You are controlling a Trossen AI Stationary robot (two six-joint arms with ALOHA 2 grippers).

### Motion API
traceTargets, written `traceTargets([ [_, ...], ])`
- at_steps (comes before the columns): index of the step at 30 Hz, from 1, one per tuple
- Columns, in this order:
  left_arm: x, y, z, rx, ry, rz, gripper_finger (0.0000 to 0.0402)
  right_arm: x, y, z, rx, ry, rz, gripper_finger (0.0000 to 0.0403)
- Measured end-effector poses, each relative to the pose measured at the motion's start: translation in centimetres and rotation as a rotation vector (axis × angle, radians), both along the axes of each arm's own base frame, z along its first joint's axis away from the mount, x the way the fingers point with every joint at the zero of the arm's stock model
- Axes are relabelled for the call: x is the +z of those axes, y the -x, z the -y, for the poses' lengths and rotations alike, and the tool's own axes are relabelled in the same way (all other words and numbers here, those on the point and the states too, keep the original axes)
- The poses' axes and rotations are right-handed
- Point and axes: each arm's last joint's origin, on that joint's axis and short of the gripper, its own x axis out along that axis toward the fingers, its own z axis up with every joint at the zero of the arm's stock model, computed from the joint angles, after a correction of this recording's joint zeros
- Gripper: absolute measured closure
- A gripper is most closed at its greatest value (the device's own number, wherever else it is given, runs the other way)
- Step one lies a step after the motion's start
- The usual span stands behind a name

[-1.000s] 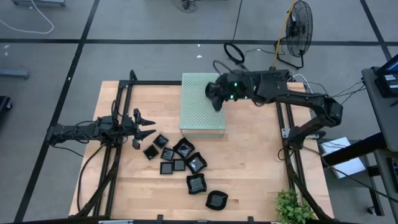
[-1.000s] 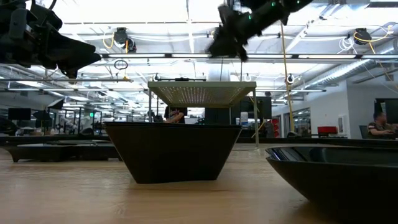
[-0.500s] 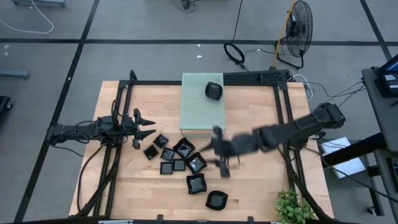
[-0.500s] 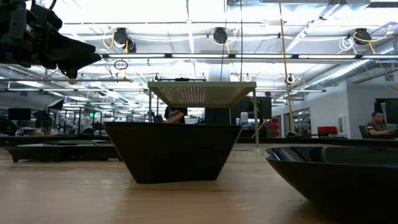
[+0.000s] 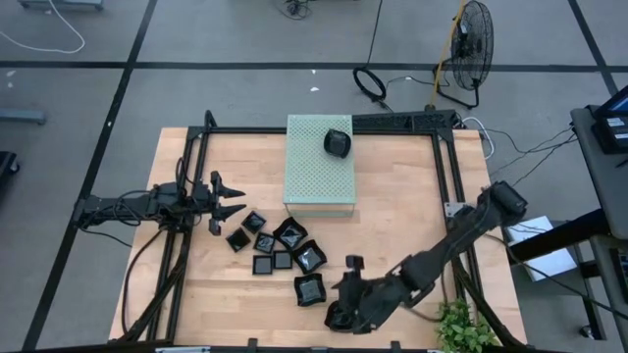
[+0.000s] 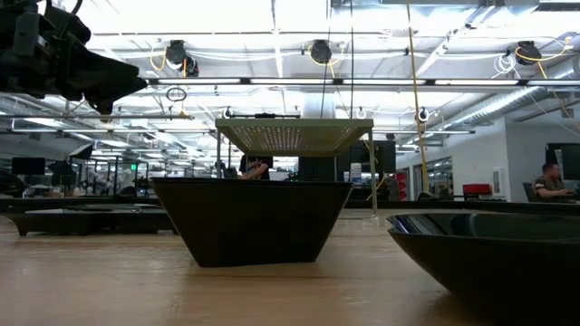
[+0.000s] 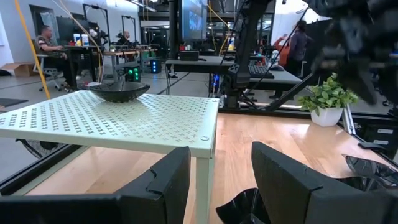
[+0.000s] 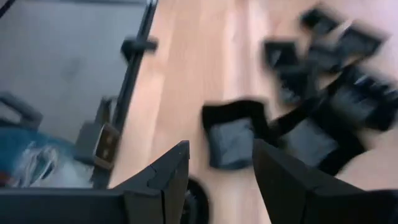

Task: Pick & Place Mini shaped plates
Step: Stack the black leaf-shaped plate on top of the other leaf-shaped plates on the shelf

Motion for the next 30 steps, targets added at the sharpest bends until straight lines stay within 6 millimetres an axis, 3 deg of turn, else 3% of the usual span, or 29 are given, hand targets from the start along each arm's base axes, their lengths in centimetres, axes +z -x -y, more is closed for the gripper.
traceTargets([
  [8,0.0,0.0,0.0,0.0,0.0,-0.001,0.0227,-5.0,0.0,-1.0,-0.045,0.05,-0.209,0.0236],
  [15,0.0,0.0,0.0,0.0,0.0,0.0,0.0227,-8.0,-0.5,-1.5,-0.054,0.02,-0.313,0.0236],
  [22,0.0,0.0,0.0,0.0,0.0,0.001,0.0227,-9.3,-0.6,-1.6,-0.063,0.024,-0.344,0.0236],
  [30,0.0,0.0,0.0,0.0,0.0,0.001,0.0227,-10.9,-0.5,-1.2,-0.063,-0.087,-0.351,0.0236],
])
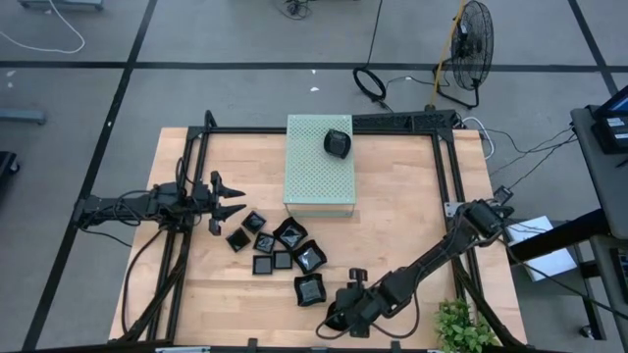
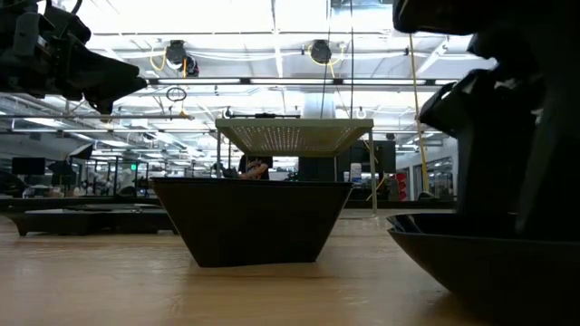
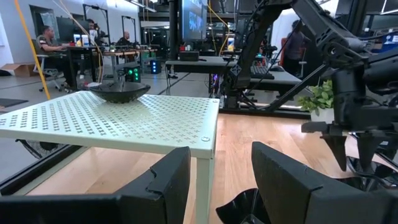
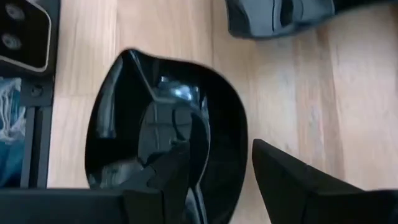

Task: Pick & Place Mini shaped plates
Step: Stack the black leaf-shaped plate on top of the other leaf-shaped plates on the shelf

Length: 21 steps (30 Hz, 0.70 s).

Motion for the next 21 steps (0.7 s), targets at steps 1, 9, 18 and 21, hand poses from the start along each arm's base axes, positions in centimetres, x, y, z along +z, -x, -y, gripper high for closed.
traceTargets([
  [1,0.0,0.0,0.0,0.0,0.0,0.0,0.0227,-0.15,-0.02,0.05,-0.001,-0.005,0.007,0.0237],
  [9,0.0,0.0,0.0,0.0,0.0,0.0,0.0227,-0.23,-0.07,0.14,0.007,-0.002,0.015,0.027],
  [18,0.0,0.0,0.0,0.0,0.0,0.0,0.0227,-0.23,-0.12,0.21,0.008,-0.001,0.015,0.0323],
  [21,0.0,0.0,0.0,0.0,0.0,0.0,0.0227,-0.23,-0.15,0.23,0.016,0.004,0.017,0.0336],
])
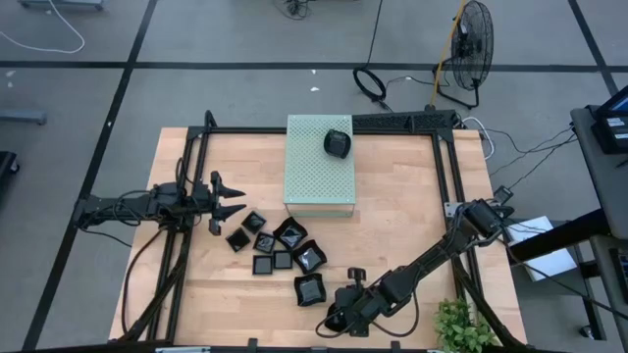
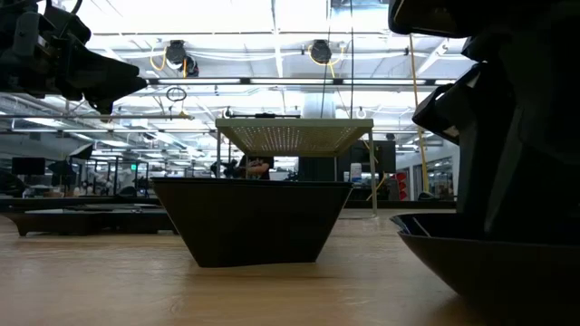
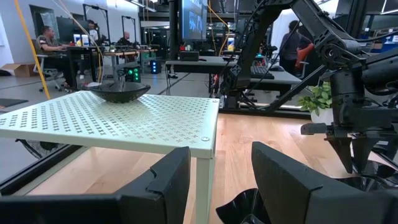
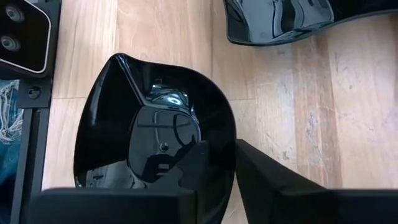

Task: Pick & Place Mini shaped plates
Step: Stack the black leaf-shaped plate on top of the other leaf-shaped plates on the shelf

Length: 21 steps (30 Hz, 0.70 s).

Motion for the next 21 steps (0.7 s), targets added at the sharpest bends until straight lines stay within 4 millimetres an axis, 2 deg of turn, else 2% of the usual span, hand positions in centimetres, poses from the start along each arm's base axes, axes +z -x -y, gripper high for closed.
traceTargets([
  [21,-0.01,0.0,0.0,0.0,0.0,0.0,0.0227,0.08,-0.06,0.01,0.01,0.003,0.007,0.0388],
])
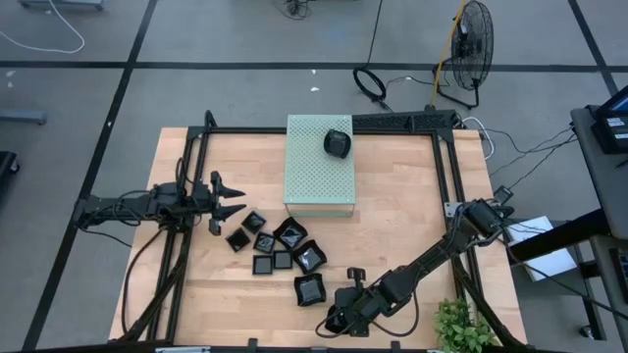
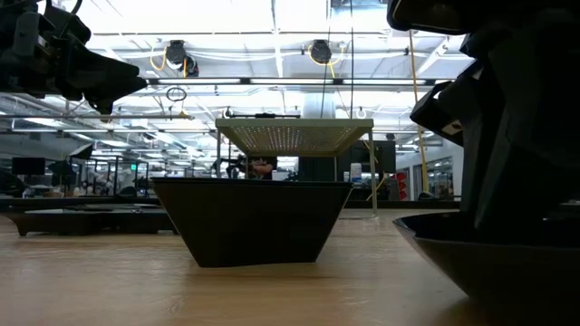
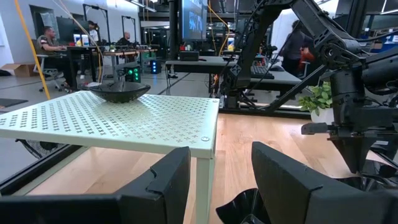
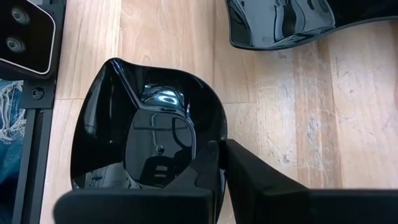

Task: Pick & Place Mini shaped plates
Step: Stack the black leaf-shaped plate on top of the other leaf-shaped plates on the shelf

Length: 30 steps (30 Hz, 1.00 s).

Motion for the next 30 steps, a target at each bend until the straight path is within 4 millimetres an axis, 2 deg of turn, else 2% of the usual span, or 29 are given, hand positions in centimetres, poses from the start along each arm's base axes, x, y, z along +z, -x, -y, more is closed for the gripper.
traceTargets([
  [30,-0.01,0.0,0.0,0.0,0.0,0.0,0.0227,0.01,0.0,0.0,0.012,0.008,0.003,0.039],
])
